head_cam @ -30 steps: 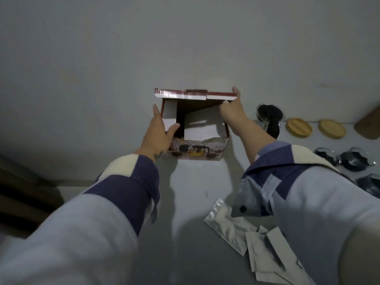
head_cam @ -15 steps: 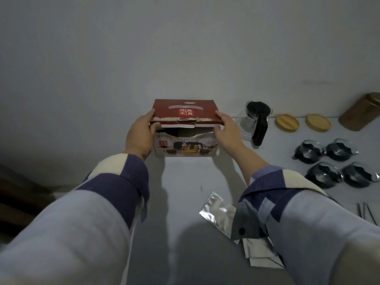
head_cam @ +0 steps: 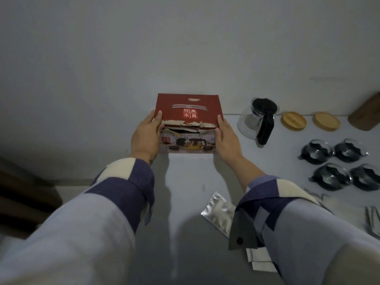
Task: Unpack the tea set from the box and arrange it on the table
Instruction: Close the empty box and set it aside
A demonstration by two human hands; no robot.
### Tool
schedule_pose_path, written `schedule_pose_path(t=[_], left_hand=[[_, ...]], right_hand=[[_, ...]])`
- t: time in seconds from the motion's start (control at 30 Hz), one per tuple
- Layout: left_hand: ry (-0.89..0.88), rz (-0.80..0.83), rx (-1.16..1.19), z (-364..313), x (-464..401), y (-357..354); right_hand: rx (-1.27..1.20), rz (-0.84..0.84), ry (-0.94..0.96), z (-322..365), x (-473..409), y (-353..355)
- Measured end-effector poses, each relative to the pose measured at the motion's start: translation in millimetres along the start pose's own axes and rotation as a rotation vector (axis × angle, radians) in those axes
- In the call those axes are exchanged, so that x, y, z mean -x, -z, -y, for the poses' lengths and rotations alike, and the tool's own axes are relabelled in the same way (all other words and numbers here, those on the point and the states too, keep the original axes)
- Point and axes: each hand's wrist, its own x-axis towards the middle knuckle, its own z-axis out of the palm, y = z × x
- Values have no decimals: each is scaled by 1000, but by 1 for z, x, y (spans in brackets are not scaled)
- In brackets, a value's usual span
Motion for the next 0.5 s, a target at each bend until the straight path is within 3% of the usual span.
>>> schedule_pose_path(t=[0.27, 0.5], left_hand=[[80, 96, -12, 1, -3, -8], [100, 100, -30, -3, -28, -10]], right_hand=[[56, 20, 6, -1, -7, -2], [-82, -6, -39, 5, -32, -2]])
